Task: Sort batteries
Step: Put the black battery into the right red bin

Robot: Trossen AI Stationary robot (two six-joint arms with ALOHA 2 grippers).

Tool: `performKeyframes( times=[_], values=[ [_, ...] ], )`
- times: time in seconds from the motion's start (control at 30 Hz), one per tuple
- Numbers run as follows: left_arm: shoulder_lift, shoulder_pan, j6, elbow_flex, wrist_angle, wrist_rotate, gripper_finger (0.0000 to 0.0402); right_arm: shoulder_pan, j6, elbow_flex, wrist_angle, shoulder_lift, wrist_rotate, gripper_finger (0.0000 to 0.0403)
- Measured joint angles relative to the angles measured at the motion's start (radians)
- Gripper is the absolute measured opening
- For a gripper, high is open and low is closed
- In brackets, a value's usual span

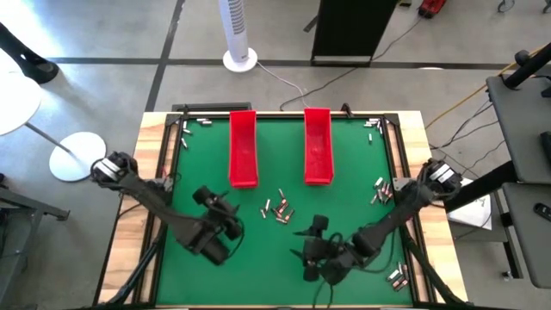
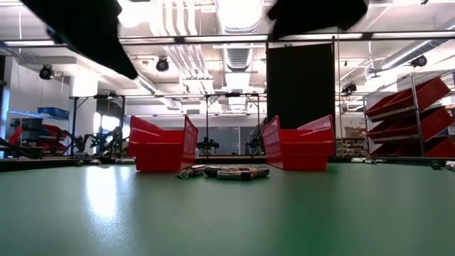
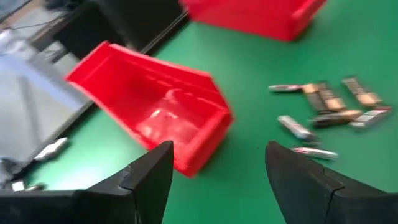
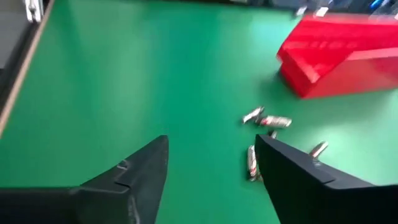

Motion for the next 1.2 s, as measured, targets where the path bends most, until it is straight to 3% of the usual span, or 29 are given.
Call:
performKeyframes(
  times=[0.17,0.27,0.4,0.57,0.67,0.87,1.2],
  values=[
    [-0.086,-0.056,0.141,-0.079,0.221,-0.013,0.023,-0.133,-0.032,-0.059,0.012,0.0,-0.209,0.0193],
    [-0.14,-0.038,0.38,-0.141,0.455,0.06,0.0228,-0.211,-0.154,-0.05,-0.017,0.0,-0.34,0.0176],
    [-0.195,0.0,0.742,-0.236,0.826,0.149,0.0214,-0.297,-0.304,0.048,-0.179,0.021,-0.461,0.0159],
    [-0.224,0.032,1.047,-0.354,1.153,0.103,0.0196,-0.364,-0.418,0.206,-0.421,0.135,-0.559,0.0142],
    [-0.241,0.051,1.074,-0.397,1.193,0.048,0.0189,-0.389,-0.476,0.284,-0.499,0.217,-0.614,0.0134],
    [-0.259,0.088,1.102,-0.433,1.178,0.048,0.0181,-0.408,-0.574,0.416,-0.663,0.308,-0.618,0.0128],
    [-0.256,0.108,1.118,-0.43,1.126,0.014,0.018,-0.423,-0.625,0.43,-0.69,0.339,-0.615,0.0134]
  ],
)
